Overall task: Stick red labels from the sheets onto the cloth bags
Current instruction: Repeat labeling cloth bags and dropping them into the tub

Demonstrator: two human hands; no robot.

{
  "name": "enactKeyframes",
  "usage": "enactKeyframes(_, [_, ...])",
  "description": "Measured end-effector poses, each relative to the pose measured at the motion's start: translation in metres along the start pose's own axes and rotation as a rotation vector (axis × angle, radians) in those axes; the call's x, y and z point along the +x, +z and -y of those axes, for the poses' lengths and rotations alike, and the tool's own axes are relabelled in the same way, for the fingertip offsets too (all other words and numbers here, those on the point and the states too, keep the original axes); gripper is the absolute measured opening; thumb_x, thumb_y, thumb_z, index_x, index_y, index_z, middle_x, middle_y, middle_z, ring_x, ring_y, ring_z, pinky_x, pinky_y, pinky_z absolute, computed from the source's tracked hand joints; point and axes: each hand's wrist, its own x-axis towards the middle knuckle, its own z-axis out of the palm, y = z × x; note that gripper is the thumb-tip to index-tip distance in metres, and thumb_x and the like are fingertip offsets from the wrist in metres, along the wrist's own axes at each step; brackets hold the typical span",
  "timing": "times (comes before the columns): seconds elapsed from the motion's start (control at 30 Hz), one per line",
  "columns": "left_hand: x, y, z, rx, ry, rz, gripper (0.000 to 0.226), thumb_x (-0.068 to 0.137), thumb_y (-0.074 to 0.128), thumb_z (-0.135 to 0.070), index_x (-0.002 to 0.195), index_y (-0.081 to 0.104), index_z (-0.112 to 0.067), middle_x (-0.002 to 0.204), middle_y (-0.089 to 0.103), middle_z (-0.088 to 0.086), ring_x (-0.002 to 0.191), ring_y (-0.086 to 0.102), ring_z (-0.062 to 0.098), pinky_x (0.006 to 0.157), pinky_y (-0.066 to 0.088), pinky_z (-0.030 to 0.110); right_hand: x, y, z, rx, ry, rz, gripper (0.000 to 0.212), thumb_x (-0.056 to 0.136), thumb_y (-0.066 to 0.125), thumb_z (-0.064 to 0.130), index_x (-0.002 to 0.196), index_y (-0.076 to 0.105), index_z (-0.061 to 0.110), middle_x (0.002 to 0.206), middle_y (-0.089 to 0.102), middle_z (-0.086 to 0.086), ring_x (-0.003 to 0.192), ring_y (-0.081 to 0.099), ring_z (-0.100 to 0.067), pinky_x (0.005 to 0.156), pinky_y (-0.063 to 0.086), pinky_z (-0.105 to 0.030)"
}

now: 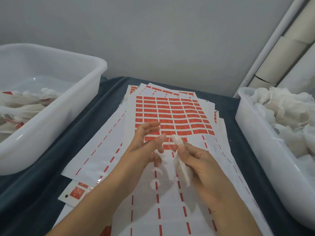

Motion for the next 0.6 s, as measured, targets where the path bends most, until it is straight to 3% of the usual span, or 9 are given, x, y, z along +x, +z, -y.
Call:
enactKeyframes(0.13, [-0.003,0.006,0.004,0.339,0.163,0.038,0.044,0.058,0.05,-0.066,0.086,0.053,-0.032,0.073,0.061,-0.02,0.057,0.058,-0.001,0.049,0.044,0.009,0.003,0.001,0.0,-0.193,-0.094,-0.137,0.018,0.078,0.052,0.047,0.091,0.061,0.039,0.109,0.06,0.019,0.096,0.06,-0.008,0.064,0.048,-0.006])
enactKeyframes(0.23, [-0.003,0.008,0.01,0.384,0.15,0.049,0.037,0.061,0.05,-0.061,0.081,0.058,-0.031,0.063,0.061,-0.023,0.053,0.058,-0.001,0.049,0.046,0.011,0.003,0.004,-0.003,-0.193,-0.094,-0.144,0.018,0.076,0.054,0.045,0.091,0.06,0.038,0.108,0.062,0.013,0.096,0.062,-0.012,0.064,0.051,-0.008])
enactKeyframes(0.4, [0.001,0.002,0.008,0.275,0.098,0.071,0.025,0.07,0.055,-0.041,0.079,0.065,-0.02,0.062,0.066,-0.014,0.052,0.059,0.004,0.051,0.05,0.015,0.003,0.003,-0.005,-0.078,-0.085,-0.09,0.035,0.07,0.054,0.05,0.097,0.066,0.031,0.095,0.069,0.016,0.096,0.065,-0.012,0.082,0.054,-0.021])
enactKeyframes(0.5, [0.002,-0.005,0.003,0.078,-0.005,0.103,0.024,0.069,0.058,-0.038,0.073,0.067,-0.016,0.065,0.066,-0.003,0.051,0.058,0.007,0.049,0.047,0.015,0.003,0.003,-0.005,0.0,-0.059,-0.081,0.032,0.068,0.053,0.051,0.092,0.067,0.035,0.09,0.068,0.018,0.093,0.065,-0.011,0.075,0.054,-0.017])
enactKeyframes(0.6, [0.005,-0.016,-0.005,-0.268,-0.134,0.082,0.017,0.073,0.06,-0.027,0.065,0.069,-0.015,0.061,0.06,0.004,0.047,0.053,0.009,0.044,0.044,0.016,0.002,0.001,-0.003,0.159,-0.016,-0.039,0.028,0.066,0.059,0.045,0.092,0.069,0.044,0.096,0.07,0.014,0.093,0.066,-0.016,0.071,0.055,-0.021])
